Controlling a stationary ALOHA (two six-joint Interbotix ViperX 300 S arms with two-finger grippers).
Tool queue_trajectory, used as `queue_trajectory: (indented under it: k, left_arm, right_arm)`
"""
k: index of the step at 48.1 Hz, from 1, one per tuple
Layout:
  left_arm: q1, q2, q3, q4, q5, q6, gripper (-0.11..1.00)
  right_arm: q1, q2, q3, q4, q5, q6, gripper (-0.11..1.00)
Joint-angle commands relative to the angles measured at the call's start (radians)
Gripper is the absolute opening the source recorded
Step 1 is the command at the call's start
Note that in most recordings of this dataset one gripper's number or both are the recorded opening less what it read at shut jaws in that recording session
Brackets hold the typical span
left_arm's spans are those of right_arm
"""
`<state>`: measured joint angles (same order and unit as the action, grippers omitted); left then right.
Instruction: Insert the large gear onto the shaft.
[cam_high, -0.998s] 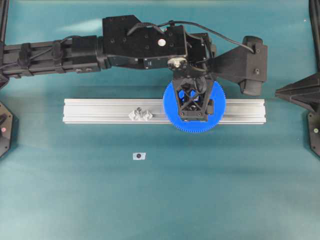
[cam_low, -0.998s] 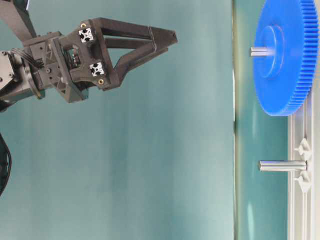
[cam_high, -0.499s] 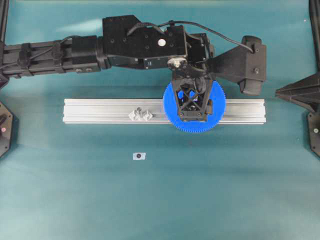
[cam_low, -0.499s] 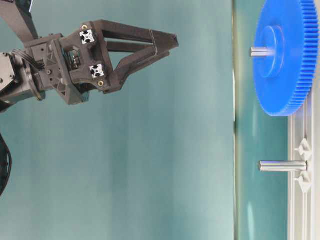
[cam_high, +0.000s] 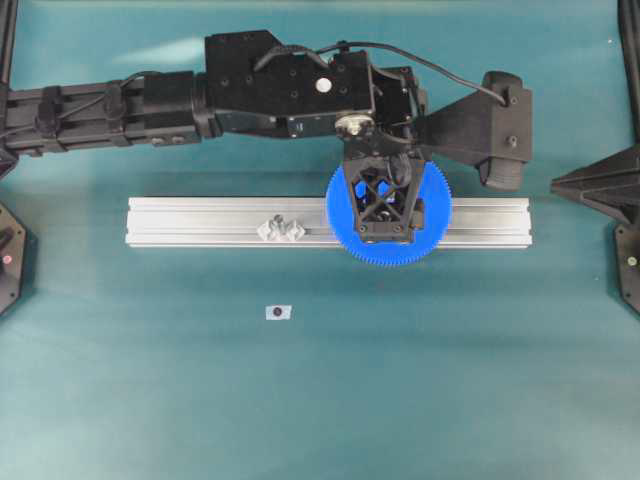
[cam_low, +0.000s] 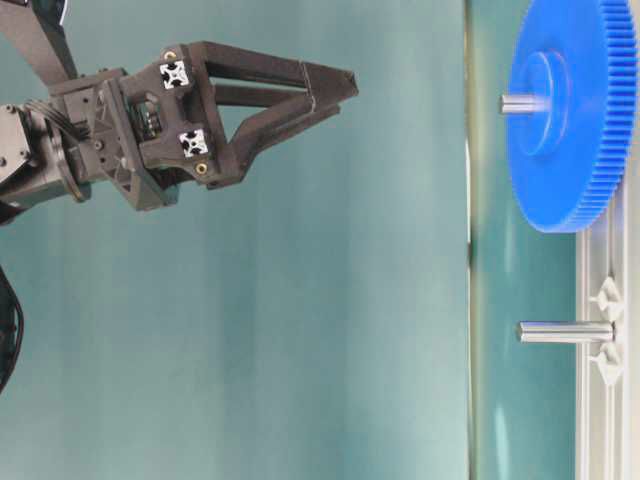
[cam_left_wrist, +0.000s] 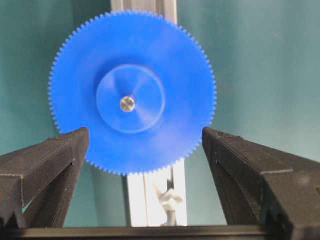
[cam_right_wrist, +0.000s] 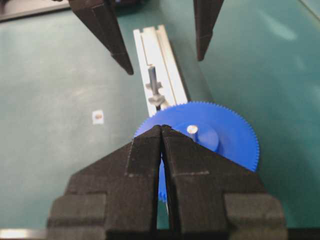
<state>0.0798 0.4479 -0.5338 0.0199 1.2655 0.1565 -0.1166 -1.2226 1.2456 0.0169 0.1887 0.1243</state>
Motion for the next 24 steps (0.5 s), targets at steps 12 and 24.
queue_trajectory:
  k: [12, 24]
  left_arm:
    - [-0.003, -0.026, -0.025, 0.002, 0.0, -0.002, 0.92]
    - [-0.003, -0.025, -0.025, 0.002, 0.0, -0.003, 0.92]
  right_arm:
    - [-0.002, 0.006, -0.008, 0.002, -0.005, 0.011, 0.07]
    - [-0.002, 0.006, -0.008, 0.002, -0.003, 0.011, 0.07]
